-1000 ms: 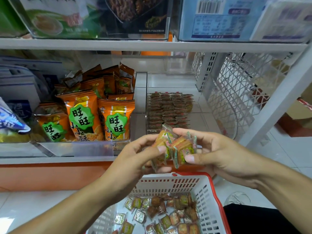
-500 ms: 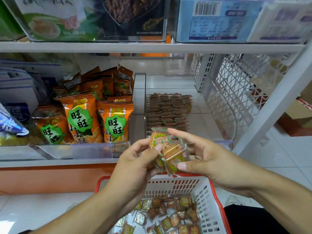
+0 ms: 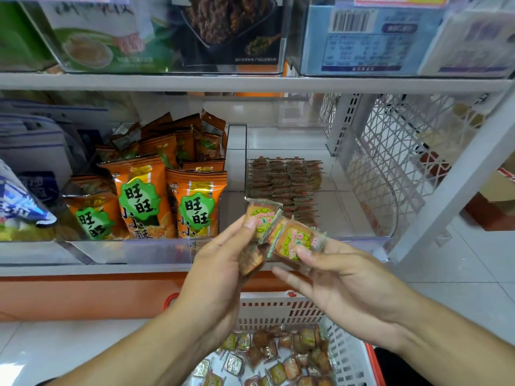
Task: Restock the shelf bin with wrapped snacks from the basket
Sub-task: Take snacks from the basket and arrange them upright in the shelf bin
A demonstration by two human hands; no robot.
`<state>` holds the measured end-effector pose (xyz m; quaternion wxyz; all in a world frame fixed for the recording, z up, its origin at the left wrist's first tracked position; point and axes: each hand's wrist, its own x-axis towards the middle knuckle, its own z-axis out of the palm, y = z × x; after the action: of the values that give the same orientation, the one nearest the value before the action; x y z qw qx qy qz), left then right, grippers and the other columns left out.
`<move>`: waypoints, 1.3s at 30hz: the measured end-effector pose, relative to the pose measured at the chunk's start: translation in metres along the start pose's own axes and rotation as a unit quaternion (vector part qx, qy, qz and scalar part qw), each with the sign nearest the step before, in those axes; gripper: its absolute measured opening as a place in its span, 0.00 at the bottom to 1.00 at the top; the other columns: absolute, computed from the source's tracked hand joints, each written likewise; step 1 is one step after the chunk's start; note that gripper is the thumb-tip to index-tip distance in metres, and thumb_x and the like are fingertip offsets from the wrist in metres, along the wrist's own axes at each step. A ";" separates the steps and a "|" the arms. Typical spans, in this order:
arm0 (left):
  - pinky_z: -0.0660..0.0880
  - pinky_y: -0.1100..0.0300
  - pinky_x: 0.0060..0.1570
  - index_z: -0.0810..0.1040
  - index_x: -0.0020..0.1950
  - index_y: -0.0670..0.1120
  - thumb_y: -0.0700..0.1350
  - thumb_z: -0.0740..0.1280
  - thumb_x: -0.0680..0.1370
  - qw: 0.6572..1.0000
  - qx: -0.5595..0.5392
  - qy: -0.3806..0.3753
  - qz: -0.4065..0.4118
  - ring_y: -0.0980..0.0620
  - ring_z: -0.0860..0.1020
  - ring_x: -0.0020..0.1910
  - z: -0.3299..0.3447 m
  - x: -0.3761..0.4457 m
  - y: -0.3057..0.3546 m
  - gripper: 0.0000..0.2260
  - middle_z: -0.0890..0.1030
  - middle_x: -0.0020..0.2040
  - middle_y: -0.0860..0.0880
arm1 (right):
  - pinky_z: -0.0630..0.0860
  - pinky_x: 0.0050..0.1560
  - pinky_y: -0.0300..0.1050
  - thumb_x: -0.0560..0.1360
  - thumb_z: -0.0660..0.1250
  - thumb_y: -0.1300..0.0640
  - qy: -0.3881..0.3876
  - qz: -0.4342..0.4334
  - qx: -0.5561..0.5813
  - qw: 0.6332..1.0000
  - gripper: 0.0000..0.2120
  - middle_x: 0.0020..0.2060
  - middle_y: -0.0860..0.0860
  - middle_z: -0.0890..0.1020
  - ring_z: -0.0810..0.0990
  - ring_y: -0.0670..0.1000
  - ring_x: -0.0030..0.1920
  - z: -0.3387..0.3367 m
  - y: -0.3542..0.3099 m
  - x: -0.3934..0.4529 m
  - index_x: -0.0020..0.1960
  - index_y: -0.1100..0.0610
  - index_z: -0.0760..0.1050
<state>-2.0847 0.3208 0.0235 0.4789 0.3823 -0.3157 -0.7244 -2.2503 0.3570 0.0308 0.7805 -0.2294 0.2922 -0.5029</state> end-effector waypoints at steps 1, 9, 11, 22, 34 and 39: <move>0.80 0.61 0.47 0.87 0.57 0.54 0.50 0.70 0.72 1.000 -0.002 -0.002 0.003 0.56 0.85 0.51 0.000 0.000 0.000 0.15 0.87 0.56 0.49 | 0.77 0.65 0.54 0.73 0.65 0.69 0.012 -0.007 0.008 1.000 0.24 0.65 0.62 0.79 0.80 0.58 0.65 0.000 0.003 0.001 0.69 0.66 0.73; 0.79 0.60 0.51 0.86 0.60 0.55 0.56 0.67 0.77 0.994 0.110 -0.021 -0.004 0.54 0.85 0.55 -0.006 -0.002 -0.004 0.15 0.87 0.56 0.51 | 0.74 0.69 0.57 0.74 0.67 0.63 0.019 -0.039 -0.084 0.996 0.22 0.65 0.63 0.79 0.79 0.60 0.62 0.002 0.004 0.002 0.68 0.61 0.76; 0.78 0.58 0.49 0.87 0.56 0.57 0.64 0.67 0.74 0.989 0.145 -0.011 -0.013 0.54 0.85 0.50 -0.007 -0.001 -0.003 0.18 0.88 0.53 0.51 | 0.77 0.65 0.54 0.76 0.66 0.63 0.011 -0.065 -0.143 0.988 0.20 0.64 0.63 0.80 0.80 0.60 0.60 0.002 -0.002 0.002 0.68 0.60 0.75; 0.75 0.62 0.28 0.87 0.45 0.54 0.63 0.66 0.77 0.983 0.164 -0.012 -0.085 0.53 0.83 0.34 -0.009 0.002 0.003 0.16 0.86 0.41 0.47 | 0.71 0.72 0.52 0.73 0.71 0.58 0.004 -0.135 -0.511 0.849 0.32 0.66 0.50 0.74 0.76 0.48 0.68 -0.006 -0.027 -0.004 0.74 0.46 0.67; 0.74 0.62 0.28 0.82 0.62 0.43 0.53 0.60 0.85 0.976 0.079 -0.050 -0.197 0.51 0.84 0.37 0.014 0.011 0.003 0.18 0.87 0.47 0.43 | 0.75 0.63 0.40 0.76 0.70 0.59 -0.017 -0.180 -0.531 0.828 0.32 0.64 0.41 0.77 0.79 0.47 0.64 -0.008 -0.035 0.009 0.75 0.40 0.63; 0.74 0.62 0.25 0.83 0.56 0.45 0.50 0.66 0.82 0.983 0.087 -0.027 -0.160 0.49 0.86 0.39 0.021 0.017 0.002 0.11 0.87 0.45 0.46 | 0.72 0.64 0.35 0.75 0.72 0.54 0.108 -0.237 -0.558 0.788 0.30 0.63 0.42 0.77 0.78 0.40 0.63 -0.015 -0.069 0.029 0.72 0.42 0.64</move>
<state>-2.1064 0.3060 0.0318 0.3128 0.4489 -0.3251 -0.7713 -2.2962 0.3024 0.0586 0.3360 -0.6317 0.5406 -0.4426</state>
